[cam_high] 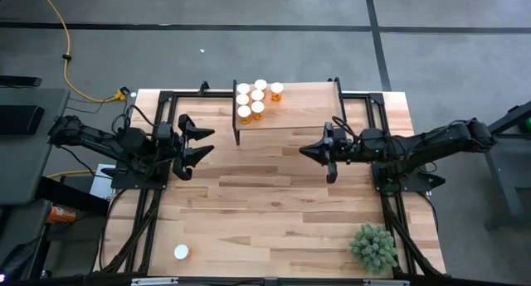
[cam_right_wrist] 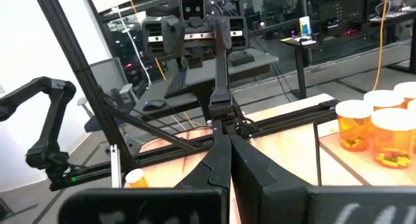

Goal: Pick and place medicine bottles onto shelf by color
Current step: Put the orange pill bottle on the shelf aligned with the other orange pill bottle, then return to Home Position

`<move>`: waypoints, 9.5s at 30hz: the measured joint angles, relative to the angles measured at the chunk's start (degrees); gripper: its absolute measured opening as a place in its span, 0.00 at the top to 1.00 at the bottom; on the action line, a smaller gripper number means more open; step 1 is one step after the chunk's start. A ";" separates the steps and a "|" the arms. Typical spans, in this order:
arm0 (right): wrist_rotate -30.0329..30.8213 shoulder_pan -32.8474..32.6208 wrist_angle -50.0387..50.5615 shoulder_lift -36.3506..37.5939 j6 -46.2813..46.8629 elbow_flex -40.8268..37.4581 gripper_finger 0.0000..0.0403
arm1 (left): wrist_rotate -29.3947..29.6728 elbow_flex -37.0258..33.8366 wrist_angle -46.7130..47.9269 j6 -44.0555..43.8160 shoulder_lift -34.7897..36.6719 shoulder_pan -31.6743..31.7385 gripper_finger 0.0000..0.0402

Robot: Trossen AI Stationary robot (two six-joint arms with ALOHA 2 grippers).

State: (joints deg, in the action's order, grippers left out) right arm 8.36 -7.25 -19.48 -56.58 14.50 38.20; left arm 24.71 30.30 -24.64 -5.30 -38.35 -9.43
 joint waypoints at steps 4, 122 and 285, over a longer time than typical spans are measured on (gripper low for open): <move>2.44 -1.40 1.04 0.00 -0.57 0.00 1.00 | -0.02 0.00 0.00 -0.01 0.00 0.00 0.42; 10.54 -3.65 40.26 -0.35 3.22 12.63 1.00 | -17.40 34.16 75.89 -46.56 -58.32 -44.90 0.50; 15.34 18.47 29.02 -7.21 1.51 12.61 1.00 | -19.69 85.68 72.10 1.05 -70.58 34.49 0.29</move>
State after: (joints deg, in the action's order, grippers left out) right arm 23.70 11.22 9.54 -63.79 16.01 50.81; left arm 5.02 115.98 47.45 -4.25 -108.93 25.06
